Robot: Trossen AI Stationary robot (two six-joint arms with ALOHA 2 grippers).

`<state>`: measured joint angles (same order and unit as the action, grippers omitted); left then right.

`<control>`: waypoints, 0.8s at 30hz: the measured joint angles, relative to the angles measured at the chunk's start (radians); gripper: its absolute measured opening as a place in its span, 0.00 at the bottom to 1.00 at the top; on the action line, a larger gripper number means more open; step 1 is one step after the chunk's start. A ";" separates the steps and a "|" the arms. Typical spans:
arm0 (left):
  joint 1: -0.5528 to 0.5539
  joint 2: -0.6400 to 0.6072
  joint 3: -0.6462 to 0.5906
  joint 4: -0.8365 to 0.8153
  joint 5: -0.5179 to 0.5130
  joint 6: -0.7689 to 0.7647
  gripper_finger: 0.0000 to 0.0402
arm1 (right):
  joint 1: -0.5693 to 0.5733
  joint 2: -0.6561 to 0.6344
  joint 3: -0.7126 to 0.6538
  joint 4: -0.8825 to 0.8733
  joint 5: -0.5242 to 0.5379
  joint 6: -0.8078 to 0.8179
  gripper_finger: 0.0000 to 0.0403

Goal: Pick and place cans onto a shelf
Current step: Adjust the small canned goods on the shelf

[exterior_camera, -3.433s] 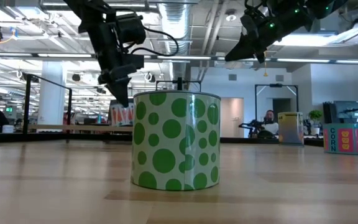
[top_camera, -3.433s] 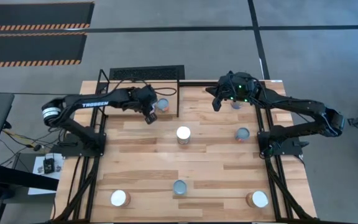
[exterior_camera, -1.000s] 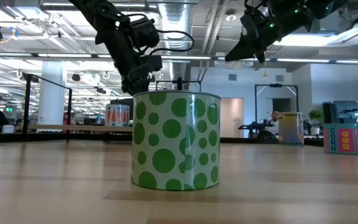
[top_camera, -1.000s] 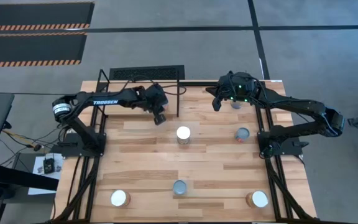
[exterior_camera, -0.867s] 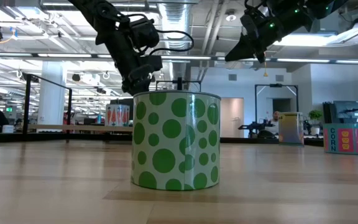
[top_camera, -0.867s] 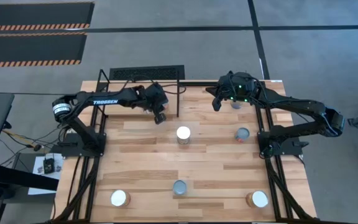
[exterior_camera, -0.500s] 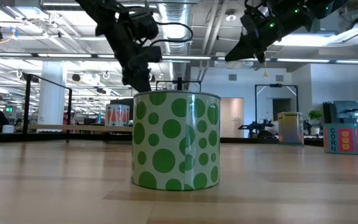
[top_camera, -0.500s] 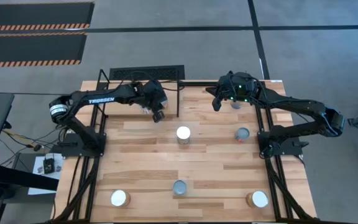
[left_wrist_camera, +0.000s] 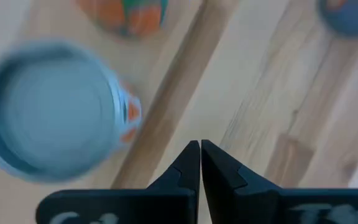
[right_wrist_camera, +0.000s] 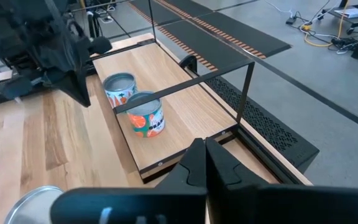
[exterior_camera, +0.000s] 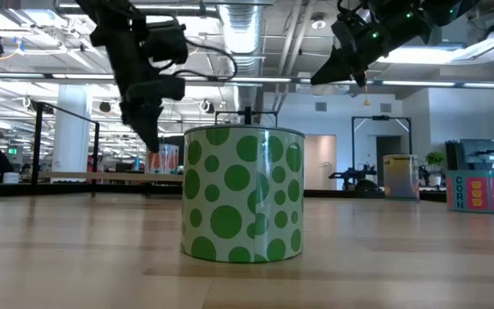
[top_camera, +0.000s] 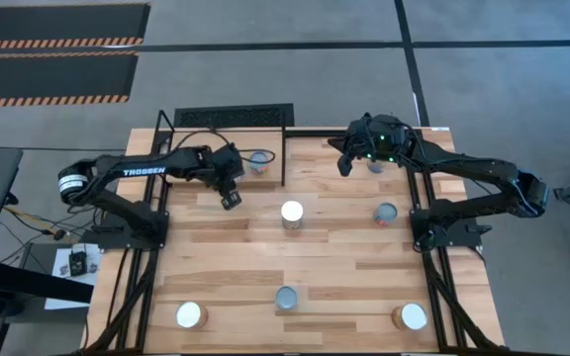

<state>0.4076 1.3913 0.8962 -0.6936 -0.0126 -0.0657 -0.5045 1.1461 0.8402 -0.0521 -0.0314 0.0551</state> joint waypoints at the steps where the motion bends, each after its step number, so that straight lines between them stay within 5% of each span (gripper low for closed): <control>1: 0.000 0.000 -0.009 0.002 -0.017 0.000 0.00 | 0.000 0.000 0.000 0.000 0.001 0.000 0.01; 7: 0.041 0.001 -0.022 0.016 -0.098 -0.013 0.00 | 0.000 0.000 0.000 0.000 0.003 0.000 0.01; 24: 0.116 0.002 -0.022 0.042 -0.078 0.012 0.00 | 0.000 0.000 0.000 0.000 0.003 -0.003 0.01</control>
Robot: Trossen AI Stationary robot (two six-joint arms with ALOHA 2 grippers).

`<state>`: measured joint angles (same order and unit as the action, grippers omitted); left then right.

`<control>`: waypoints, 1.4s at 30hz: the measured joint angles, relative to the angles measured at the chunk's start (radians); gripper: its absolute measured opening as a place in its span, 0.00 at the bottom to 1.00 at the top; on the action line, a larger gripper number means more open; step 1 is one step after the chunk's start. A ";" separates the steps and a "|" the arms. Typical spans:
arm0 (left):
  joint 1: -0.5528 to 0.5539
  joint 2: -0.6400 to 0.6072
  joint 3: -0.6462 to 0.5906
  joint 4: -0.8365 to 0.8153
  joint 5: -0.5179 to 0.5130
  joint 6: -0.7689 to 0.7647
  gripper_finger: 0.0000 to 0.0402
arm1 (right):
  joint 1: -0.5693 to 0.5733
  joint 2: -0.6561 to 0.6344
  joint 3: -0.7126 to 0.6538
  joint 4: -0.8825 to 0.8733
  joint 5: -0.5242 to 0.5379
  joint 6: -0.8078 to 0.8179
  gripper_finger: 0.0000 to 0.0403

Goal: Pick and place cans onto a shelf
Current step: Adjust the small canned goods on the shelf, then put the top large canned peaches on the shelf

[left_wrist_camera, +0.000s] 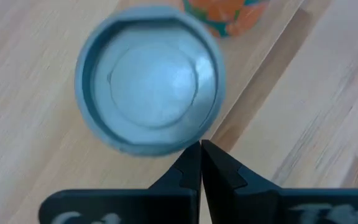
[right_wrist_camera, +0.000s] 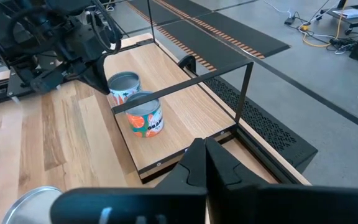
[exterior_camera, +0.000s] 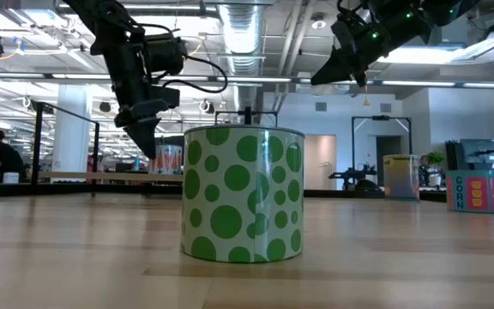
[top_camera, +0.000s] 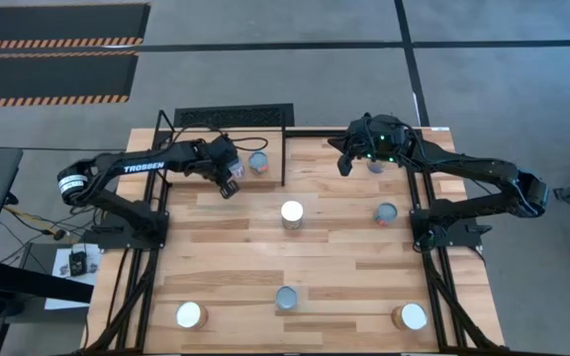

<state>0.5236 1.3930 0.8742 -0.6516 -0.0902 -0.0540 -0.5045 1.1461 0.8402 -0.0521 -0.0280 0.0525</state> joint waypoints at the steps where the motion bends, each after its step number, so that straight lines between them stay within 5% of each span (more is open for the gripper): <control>1: 0.000 -0.002 0.000 -0.003 0.006 0.000 0.00 | 0.000 0.000 0.000 0.000 0.000 0.000 0.01; 19: -0.116 -0.307 -0.006 -0.011 0.166 -0.123 0.00 | 0.001 0.000 0.000 0.000 -0.040 -0.030 0.01; 27: -0.213 -0.503 -0.245 0.429 0.182 -0.309 0.00 | 0.059 -0.008 0.000 -0.020 -0.071 -0.025 0.01; 31: -0.248 -0.600 -0.335 0.528 0.146 -0.332 0.00 | 0.132 -0.009 0.000 -0.057 0.050 0.030 0.01; 36: -0.278 -0.698 -0.350 0.522 0.135 -0.278 0.00 | 0.207 -0.009 0.061 -0.286 0.202 0.124 0.01; 42: -0.290 -0.811 -0.350 0.484 0.113 -0.204 0.00 | 0.197 -0.006 0.153 -0.621 0.261 0.300 0.08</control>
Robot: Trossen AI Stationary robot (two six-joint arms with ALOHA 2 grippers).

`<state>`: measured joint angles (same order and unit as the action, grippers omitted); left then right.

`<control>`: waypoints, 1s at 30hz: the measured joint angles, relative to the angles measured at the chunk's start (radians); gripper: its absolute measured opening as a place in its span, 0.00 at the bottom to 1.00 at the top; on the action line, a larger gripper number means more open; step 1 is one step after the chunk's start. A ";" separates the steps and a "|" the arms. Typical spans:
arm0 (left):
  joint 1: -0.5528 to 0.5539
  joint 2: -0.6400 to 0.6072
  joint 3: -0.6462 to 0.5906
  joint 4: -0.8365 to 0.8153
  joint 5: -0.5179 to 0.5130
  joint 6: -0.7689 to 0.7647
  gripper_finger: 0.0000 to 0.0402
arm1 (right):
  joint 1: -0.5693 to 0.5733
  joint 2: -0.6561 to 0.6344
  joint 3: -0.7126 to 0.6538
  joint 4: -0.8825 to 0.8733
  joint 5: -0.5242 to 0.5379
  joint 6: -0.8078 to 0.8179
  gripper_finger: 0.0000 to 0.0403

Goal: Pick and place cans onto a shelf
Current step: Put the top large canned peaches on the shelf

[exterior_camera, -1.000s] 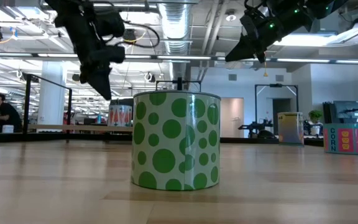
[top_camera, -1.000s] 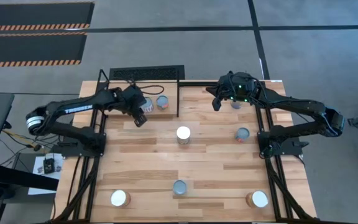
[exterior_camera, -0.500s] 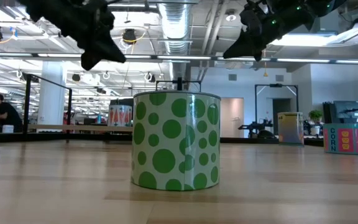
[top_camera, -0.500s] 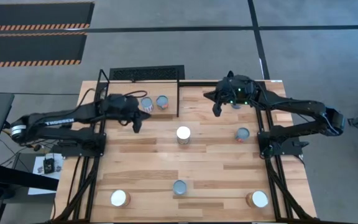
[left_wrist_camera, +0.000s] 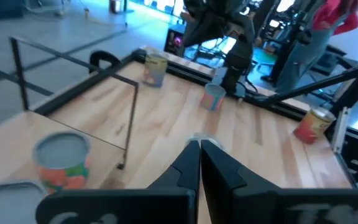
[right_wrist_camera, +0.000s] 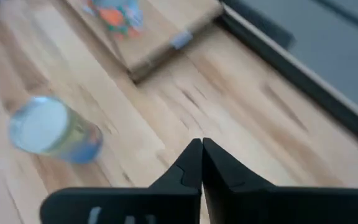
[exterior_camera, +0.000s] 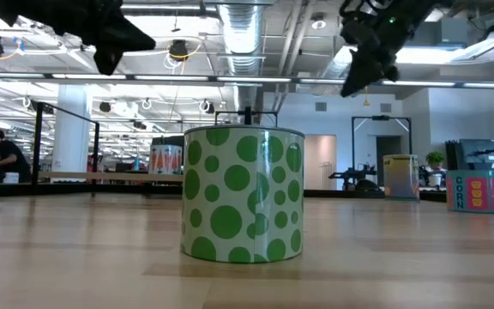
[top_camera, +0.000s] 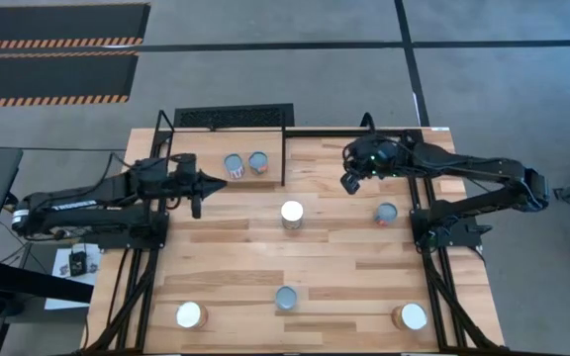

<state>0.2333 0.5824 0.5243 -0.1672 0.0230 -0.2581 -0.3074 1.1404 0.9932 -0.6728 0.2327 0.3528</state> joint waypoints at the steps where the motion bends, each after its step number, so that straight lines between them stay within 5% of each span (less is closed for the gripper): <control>1: 0.000 -0.014 0.000 -0.010 -0.009 0.014 0.00 | -0.011 0.000 0.008 -0.043 0.003 0.029 0.10; 9: 0.000 -0.047 0.000 -0.082 -0.028 0.063 0.00 | -0.153 0.048 0.011 -0.263 0.005 0.173 0.32; 17: 0.001 -0.046 0.000 -0.090 -0.035 0.070 0.00 | -0.346 0.176 0.011 -0.278 0.024 0.165 0.53; 24: 0.001 -0.046 0.000 -0.090 -0.035 0.074 0.00 | -0.422 0.270 0.011 -0.275 0.038 0.160 0.55; 30: 0.001 -0.046 0.000 -0.093 -0.035 0.073 0.00 | -0.422 0.323 0.013 -0.266 0.050 0.109 0.46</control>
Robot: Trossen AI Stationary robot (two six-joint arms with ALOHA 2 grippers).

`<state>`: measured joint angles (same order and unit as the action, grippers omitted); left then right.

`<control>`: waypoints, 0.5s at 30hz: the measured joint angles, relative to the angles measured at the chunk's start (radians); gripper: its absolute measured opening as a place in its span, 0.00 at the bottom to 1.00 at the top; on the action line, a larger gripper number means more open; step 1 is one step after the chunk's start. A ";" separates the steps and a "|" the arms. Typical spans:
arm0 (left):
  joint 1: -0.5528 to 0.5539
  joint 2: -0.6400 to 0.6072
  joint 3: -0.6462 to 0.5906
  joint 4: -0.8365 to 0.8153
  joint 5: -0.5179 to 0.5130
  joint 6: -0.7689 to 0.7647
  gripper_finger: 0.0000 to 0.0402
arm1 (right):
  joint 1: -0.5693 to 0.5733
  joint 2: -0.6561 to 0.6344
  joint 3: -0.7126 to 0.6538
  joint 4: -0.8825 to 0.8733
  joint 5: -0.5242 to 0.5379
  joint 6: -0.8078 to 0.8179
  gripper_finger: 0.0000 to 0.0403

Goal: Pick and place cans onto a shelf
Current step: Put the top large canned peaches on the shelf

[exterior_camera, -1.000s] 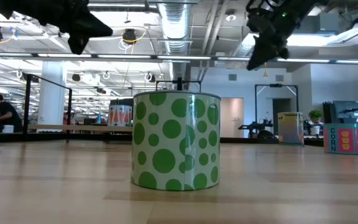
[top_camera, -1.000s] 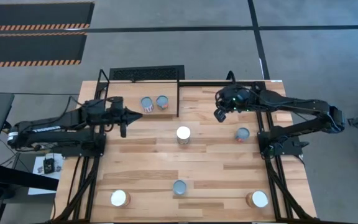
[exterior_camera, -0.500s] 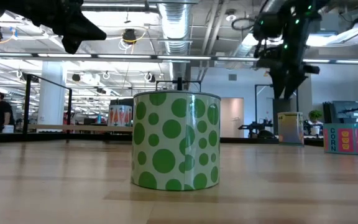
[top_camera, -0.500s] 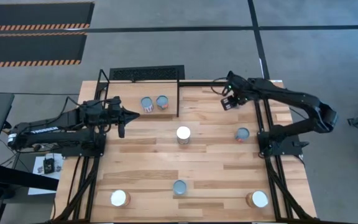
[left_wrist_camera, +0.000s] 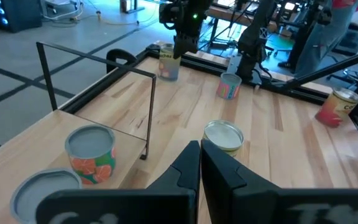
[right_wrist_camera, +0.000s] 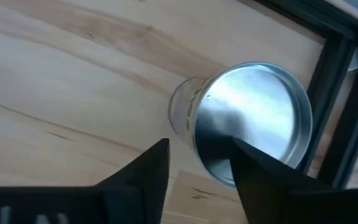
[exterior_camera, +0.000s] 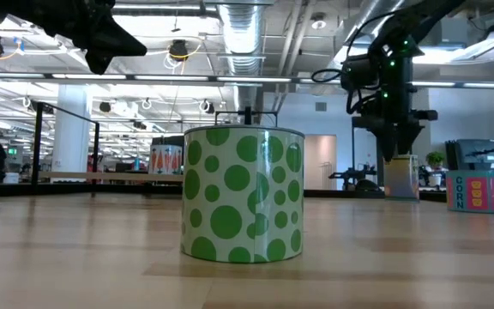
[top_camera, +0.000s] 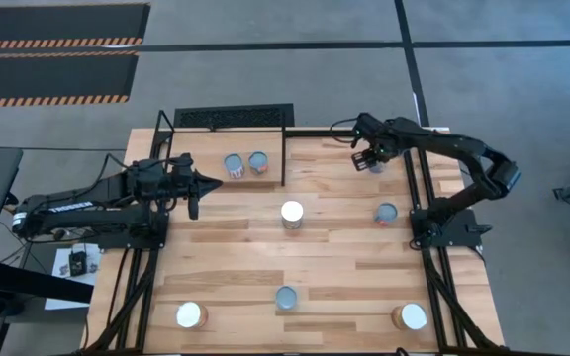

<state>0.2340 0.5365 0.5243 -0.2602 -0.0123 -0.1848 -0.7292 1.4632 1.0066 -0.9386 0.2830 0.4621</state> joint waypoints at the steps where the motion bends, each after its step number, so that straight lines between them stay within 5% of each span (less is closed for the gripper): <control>1: 0.000 0.000 0.000 -0.002 0.000 0.000 0.00 | 0.000 0.009 0.002 0.000 0.004 -0.003 0.44; 15: 0.000 0.000 0.000 -0.041 -0.001 -0.002 0.00 | 0.033 0.018 0.007 -0.005 0.001 -0.071 0.02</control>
<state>0.2341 0.5362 0.5243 -0.3015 -0.0135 -0.1864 -0.6961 1.4816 1.0132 -0.9434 0.2842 0.3916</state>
